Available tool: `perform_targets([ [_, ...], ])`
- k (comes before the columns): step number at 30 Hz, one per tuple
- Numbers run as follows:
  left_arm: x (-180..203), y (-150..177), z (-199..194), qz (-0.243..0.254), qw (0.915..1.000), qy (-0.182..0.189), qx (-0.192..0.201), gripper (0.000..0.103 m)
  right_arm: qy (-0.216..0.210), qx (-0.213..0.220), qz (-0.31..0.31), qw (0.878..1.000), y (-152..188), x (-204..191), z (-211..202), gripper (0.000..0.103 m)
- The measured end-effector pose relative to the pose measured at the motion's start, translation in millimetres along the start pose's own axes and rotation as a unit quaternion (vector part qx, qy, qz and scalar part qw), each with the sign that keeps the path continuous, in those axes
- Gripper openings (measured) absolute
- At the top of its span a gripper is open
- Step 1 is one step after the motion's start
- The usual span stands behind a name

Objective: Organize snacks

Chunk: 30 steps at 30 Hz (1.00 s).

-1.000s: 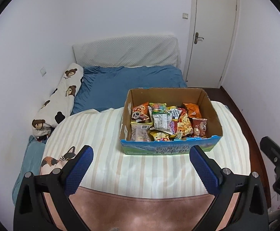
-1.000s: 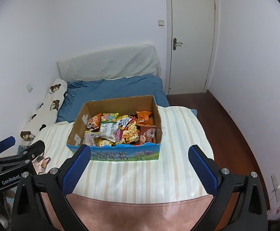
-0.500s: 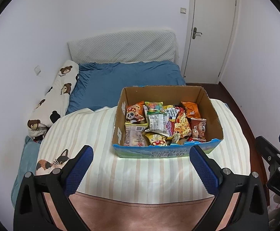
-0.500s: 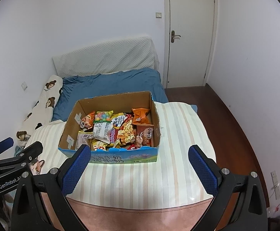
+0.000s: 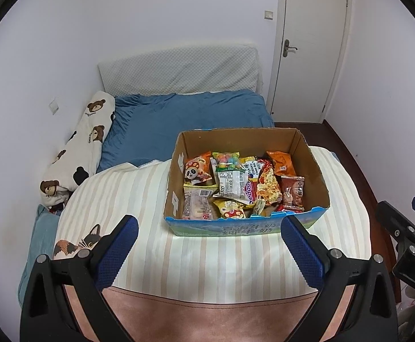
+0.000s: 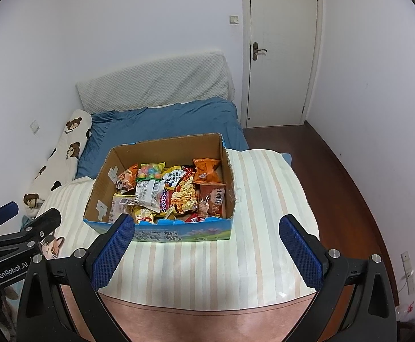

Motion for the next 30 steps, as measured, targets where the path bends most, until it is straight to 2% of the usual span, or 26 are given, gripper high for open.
perform_targets([
  [30,4.3,-2.5,-6.2,0.01,0.9999,0.008,0.002,0.103,0.007,-0.002,0.007,1.0,4.9,9.2,-8.0,0.103],
])
Point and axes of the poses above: each gripper's, at about its wrist camera, not at the fingertips, and z roughly the way its jaws point, x to its right, y to its underside, the point moved 4 cm from there along z, roughly the way its jaws point, and after that the axes turned 4 degrees about z, right-handed, at the moved point
